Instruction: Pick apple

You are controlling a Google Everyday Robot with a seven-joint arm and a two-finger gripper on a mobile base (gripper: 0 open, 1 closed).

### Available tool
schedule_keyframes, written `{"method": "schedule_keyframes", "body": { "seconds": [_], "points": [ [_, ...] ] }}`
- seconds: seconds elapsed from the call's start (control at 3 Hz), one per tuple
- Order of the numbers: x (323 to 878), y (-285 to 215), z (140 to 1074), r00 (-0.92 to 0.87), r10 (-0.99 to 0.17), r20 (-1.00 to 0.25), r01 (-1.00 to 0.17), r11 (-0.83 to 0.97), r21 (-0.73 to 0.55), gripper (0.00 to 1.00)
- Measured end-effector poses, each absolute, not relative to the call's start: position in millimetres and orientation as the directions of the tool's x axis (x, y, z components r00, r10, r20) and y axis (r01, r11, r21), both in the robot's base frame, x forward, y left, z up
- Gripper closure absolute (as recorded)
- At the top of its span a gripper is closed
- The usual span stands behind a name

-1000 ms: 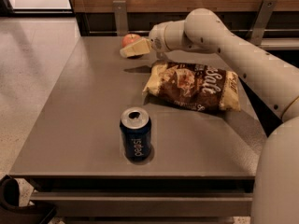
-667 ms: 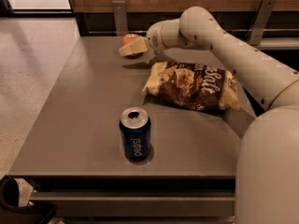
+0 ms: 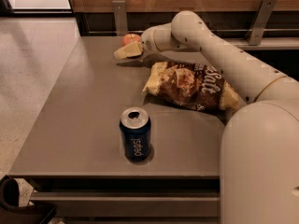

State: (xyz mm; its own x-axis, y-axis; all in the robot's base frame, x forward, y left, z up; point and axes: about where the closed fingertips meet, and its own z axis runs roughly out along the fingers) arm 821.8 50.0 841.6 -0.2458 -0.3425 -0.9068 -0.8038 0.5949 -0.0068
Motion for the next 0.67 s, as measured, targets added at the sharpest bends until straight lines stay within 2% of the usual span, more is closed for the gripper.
{"method": "schedule_keyframes", "body": {
  "seconds": [0.33, 0.67],
  "points": [
    [821.4, 52.4, 840.3, -0.246, -0.344, -0.906, -0.806, 0.592, -0.006, 0.23],
    [821.1, 55.1, 838.6, -0.247, -0.344, -0.906, -0.808, 0.589, -0.004, 0.48]
  ]
}}
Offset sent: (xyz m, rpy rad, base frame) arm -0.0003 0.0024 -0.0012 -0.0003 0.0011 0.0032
